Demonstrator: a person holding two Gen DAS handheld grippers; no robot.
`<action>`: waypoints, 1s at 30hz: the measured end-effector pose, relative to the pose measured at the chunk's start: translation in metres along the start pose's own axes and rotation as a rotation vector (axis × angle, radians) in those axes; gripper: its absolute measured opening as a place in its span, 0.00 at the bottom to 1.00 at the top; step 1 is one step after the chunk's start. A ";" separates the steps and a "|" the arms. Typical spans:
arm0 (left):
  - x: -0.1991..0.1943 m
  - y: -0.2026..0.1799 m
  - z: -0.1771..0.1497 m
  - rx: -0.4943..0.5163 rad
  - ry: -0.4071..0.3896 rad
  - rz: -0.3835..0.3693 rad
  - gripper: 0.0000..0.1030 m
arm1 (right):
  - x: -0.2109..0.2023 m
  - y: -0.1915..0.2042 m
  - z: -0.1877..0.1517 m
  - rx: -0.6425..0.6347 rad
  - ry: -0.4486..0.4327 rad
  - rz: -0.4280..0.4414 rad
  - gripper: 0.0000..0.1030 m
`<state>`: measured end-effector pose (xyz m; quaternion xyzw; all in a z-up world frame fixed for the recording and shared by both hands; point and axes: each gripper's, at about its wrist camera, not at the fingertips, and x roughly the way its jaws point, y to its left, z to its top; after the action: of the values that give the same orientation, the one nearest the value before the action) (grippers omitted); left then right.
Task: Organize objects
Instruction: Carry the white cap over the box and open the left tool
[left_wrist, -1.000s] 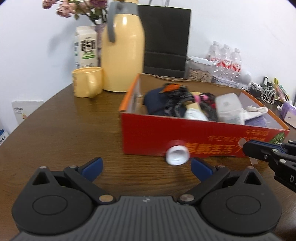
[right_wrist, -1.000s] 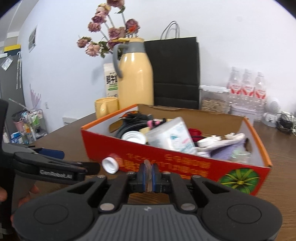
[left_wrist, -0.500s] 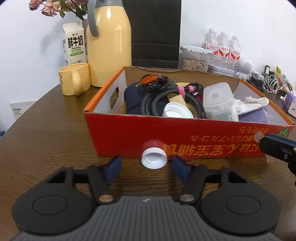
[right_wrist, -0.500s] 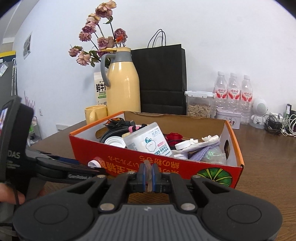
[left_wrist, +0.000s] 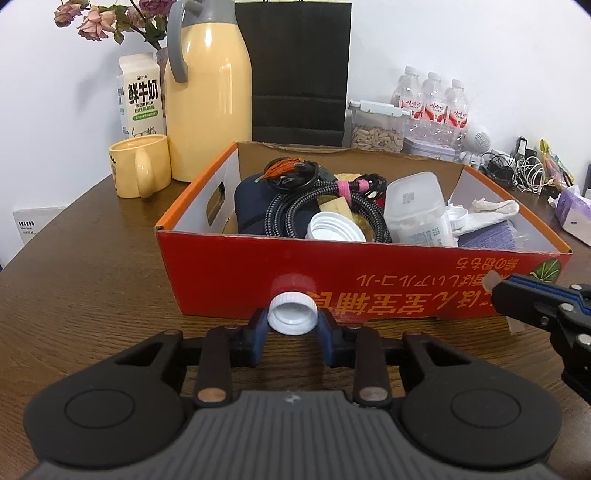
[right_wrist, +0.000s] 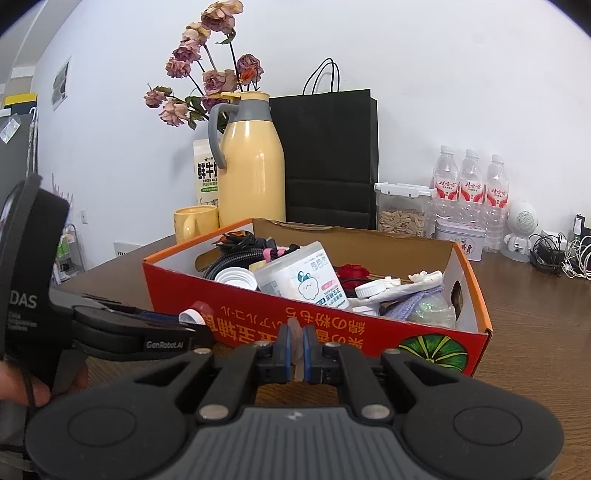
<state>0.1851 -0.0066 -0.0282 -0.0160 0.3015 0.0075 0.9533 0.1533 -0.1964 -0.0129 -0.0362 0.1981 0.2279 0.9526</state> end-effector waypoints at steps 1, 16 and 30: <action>-0.002 0.000 0.000 -0.001 -0.006 0.000 0.29 | 0.000 0.000 0.000 -0.001 0.000 0.000 0.06; -0.049 0.003 0.028 0.012 -0.172 -0.057 0.29 | -0.015 -0.009 0.021 -0.005 -0.084 -0.026 0.06; -0.026 -0.010 0.087 0.018 -0.278 -0.073 0.29 | 0.022 -0.035 0.086 -0.004 -0.146 -0.083 0.06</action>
<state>0.2146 -0.0138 0.0582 -0.0171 0.1657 -0.0277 0.9856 0.2181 -0.2046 0.0567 -0.0294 0.1261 0.1906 0.9731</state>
